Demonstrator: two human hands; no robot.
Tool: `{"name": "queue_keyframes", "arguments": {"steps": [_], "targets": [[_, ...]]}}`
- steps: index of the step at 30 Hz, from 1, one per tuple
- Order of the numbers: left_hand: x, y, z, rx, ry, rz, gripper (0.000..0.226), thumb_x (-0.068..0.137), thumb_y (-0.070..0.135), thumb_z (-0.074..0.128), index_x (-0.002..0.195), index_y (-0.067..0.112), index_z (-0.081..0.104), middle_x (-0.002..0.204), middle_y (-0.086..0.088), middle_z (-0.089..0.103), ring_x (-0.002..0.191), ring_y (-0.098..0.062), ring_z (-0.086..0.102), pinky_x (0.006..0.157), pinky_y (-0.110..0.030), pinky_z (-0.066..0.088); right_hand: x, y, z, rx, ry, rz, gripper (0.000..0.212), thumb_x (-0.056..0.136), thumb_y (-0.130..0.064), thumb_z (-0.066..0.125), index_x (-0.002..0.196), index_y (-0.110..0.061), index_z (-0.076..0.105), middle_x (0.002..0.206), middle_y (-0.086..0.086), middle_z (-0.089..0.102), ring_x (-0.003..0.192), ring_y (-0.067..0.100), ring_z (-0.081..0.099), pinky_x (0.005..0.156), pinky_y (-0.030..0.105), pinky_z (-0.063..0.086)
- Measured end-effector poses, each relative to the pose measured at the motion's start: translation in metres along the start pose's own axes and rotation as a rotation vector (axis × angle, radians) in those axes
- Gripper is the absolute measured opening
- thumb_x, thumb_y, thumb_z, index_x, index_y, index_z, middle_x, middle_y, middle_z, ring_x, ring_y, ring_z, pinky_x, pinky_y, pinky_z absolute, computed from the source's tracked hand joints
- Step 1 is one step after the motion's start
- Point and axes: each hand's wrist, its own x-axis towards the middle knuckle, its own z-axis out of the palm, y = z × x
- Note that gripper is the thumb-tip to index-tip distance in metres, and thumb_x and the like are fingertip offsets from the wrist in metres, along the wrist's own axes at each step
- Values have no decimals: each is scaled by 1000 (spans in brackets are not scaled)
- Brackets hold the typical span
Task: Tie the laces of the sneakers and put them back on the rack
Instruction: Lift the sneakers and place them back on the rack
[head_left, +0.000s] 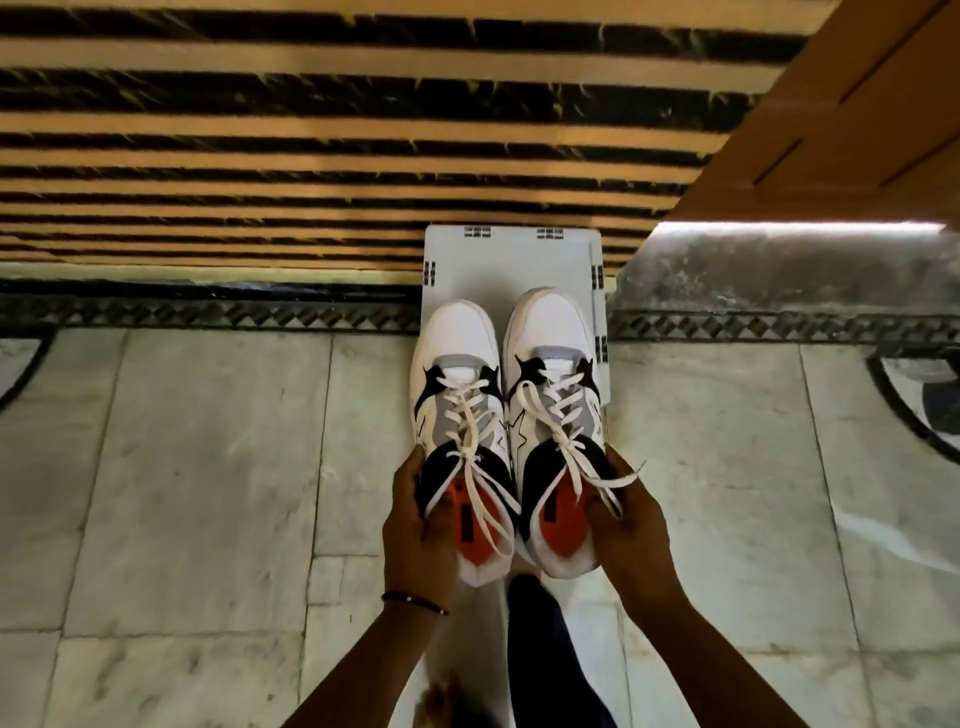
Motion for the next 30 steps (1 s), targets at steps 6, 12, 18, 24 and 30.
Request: {"name": "queue_keyframes", "arguments": {"steps": [6, 12, 18, 24, 30], "targets": [[93, 20, 39, 27, -43, 15, 57, 80, 32, 51, 134, 21, 38, 135, -4, 53, 124, -18, 50, 103, -48, 44, 100, -16, 7, -26, 32, -25, 51, 85, 1, 55, 131, -21, 49, 118, -11, 61, 107, 0, 55, 95, 20, 42], [145, 27, 68, 24, -67, 14, 50, 87, 20, 54, 134, 16, 39, 135, -6, 52, 125, -18, 48, 106, -46, 41, 159, -17, 8, -78, 33, -5, 53, 87, 1, 51, 134, -23, 46, 118, -11, 57, 112, 8, 53, 91, 21, 39], [172, 27, 69, 16, -78, -3, 54, 80, 23, 55, 131, 17, 41, 121, 8, 57, 110, 6, 53, 98, -30, 44, 184, -25, 6, -156, -23, -18, 53, 87, 2, 51, 131, -28, 46, 115, -18, 53, 110, 2, 48, 74, -11, 32], [186, 31, 69, 61, -102, 54, 52, 82, 15, 49, 132, 9, 37, 119, 1, 55, 114, -17, 52, 98, -31, 42, 187, -22, 8, -179, -45, -23, 53, 88, -4, 53, 136, -25, 43, 123, -12, 56, 114, 2, 48, 79, -9, 31], [187, 33, 68, 108, -171, 60, 54, 84, 4, 48, 134, 9, 32, 115, 6, 53, 112, -19, 51, 100, -33, 44, 186, -22, 11, -93, -22, -19, 51, 87, 0, 53, 131, -26, 49, 123, -7, 60, 112, 4, 52, 80, -5, 37]]}}
